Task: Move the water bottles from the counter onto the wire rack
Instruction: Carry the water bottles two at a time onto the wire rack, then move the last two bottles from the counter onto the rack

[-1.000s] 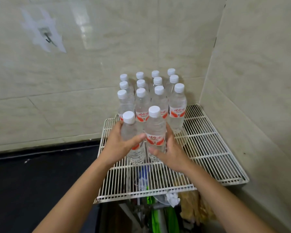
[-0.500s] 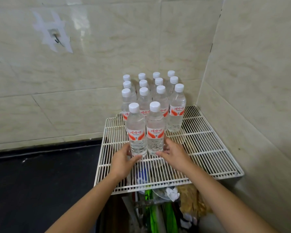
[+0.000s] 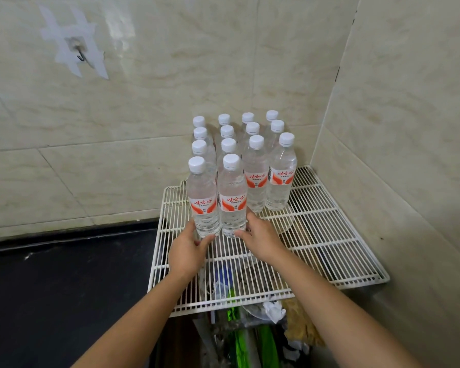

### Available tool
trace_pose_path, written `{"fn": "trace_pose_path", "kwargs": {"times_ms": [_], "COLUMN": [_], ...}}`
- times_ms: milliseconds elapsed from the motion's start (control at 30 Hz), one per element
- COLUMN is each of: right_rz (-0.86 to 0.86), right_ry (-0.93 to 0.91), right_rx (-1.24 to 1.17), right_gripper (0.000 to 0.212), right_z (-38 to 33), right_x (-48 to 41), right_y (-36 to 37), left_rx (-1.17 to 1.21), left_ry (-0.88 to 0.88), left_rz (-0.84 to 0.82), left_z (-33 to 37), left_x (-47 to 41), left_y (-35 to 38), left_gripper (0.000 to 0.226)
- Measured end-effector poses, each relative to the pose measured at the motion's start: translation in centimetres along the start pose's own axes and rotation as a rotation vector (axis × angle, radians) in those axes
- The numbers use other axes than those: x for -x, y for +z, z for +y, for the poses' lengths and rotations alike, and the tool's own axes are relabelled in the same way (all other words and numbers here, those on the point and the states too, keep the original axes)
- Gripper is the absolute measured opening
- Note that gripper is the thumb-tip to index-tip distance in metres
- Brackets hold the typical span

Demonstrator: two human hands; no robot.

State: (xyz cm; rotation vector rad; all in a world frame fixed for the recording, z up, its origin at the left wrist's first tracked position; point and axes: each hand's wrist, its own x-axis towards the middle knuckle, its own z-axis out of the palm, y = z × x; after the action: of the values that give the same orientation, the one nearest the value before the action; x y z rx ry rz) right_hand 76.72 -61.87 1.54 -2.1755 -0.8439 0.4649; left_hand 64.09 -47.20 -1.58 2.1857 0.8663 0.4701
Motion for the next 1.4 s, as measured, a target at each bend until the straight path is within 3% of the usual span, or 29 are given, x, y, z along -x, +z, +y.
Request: {"fn": "trace_pose_path", "kwargs": {"times_ms": [433,567,633,700,833,1100,1400], "right_rz": [-0.005,0.133,0.239,0.337,0.433,0.193,-0.053], "right_ry": [0.042,0.057,0.010,-0.080,-0.408,-0.674,-0.881], "right_rx": [0.035,0.014,0.095,0.167,0.201,0.266,0.269], "right_gripper": [0.061,0.068,0.063,0.049,0.046,0.068,0.078], "right_z": [0.1,0.8,1.1,0.9,-0.8,-6.9,-17.8], "right_x": [-0.9,0.6,2.1,3.3,4.9,7.2,11.9], "right_y": [0.1,0.9,1.1,1.0,1.4,10.1,24.1], "left_rx": [-0.127,0.048,0.046,-0.115,-0.379,-0.630,-0.646], "left_ry": [0.017,0.080,0.099,0.113,0.111,-0.157,-0.422], "left_rz": [-0.038,-0.088,-0.058,0.046,0.262,0.413,0.614], "left_z": [-0.6,0.1,0.3,0.1,-1.3,-6.1,-15.5], "left_x": [-1.0,-0.1,1.3,3.3,7.8,17.6,28.1], "left_y": [-0.3,-1.1,-2.4,-3.9,-7.8,-13.6,-24.2], "left_gripper": [0.067,0.069,0.074,0.073,0.073,0.069,0.069]}}
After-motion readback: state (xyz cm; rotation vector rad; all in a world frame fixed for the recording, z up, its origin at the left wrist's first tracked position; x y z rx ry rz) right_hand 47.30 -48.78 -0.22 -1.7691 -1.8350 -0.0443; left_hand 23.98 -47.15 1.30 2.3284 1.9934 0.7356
